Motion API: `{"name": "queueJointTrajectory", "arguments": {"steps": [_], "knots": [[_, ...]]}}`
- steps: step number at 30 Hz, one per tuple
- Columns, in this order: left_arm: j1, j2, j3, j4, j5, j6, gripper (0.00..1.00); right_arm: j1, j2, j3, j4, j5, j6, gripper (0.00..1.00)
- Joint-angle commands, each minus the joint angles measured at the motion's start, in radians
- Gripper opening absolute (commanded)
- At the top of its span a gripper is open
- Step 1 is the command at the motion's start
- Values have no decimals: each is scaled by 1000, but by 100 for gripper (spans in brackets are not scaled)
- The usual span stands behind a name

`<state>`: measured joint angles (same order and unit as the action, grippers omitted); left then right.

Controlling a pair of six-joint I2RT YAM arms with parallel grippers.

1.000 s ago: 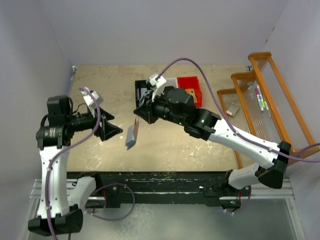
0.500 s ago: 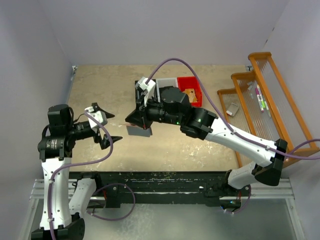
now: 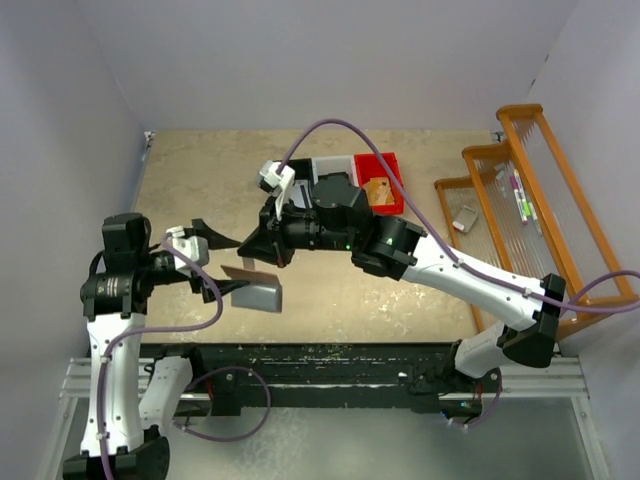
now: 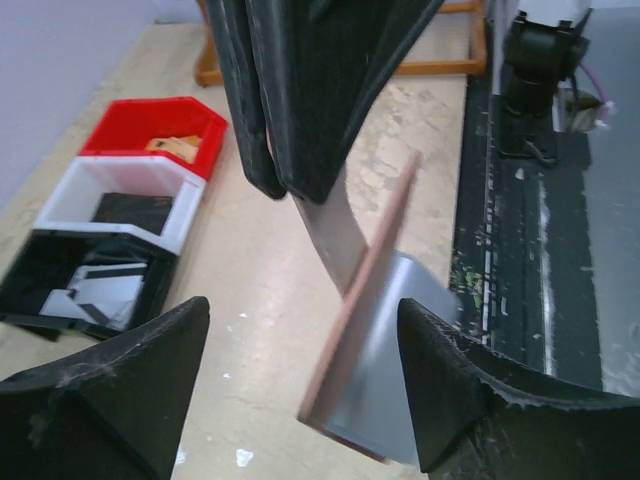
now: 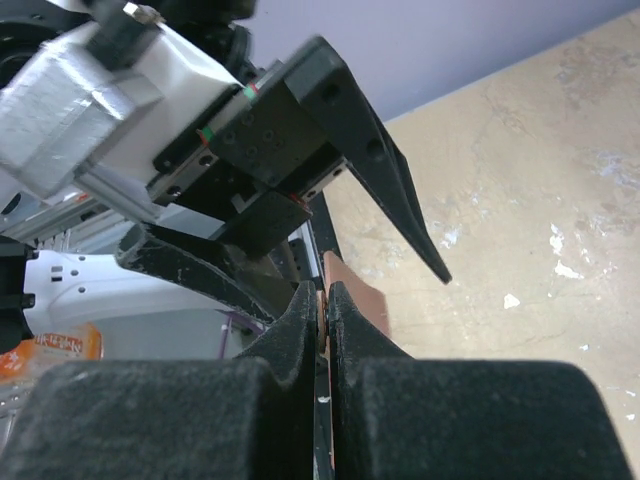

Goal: Take the credit cards out of the card holder

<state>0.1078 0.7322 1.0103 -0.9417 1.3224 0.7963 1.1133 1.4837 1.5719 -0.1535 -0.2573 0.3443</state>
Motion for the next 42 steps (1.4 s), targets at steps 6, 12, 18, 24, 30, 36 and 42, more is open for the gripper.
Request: {"name": "queueJointTrajectory", "arguments": {"steps": [6,12,18,24,30,36,42], "knots": [[-3,106,49,-350,100,394,41,1,-11,69,81,-21,9,0],[-3,94,62,-236,144,204,9,1,-16,51,81,-10,21,0],[-3,51,46,9,162,-172,0,-6,-56,-4,91,-3,10,34],[-3,39,61,319,159,-639,0,-102,-199,-136,113,-83,15,86],[-3,128,128,523,187,-950,0,-159,-347,-308,113,-168,18,88],[-3,213,154,714,184,-1255,0,-168,-437,-472,176,-252,15,88],[-3,264,181,786,184,-1423,0,-181,-430,-546,233,-253,9,85]]}}
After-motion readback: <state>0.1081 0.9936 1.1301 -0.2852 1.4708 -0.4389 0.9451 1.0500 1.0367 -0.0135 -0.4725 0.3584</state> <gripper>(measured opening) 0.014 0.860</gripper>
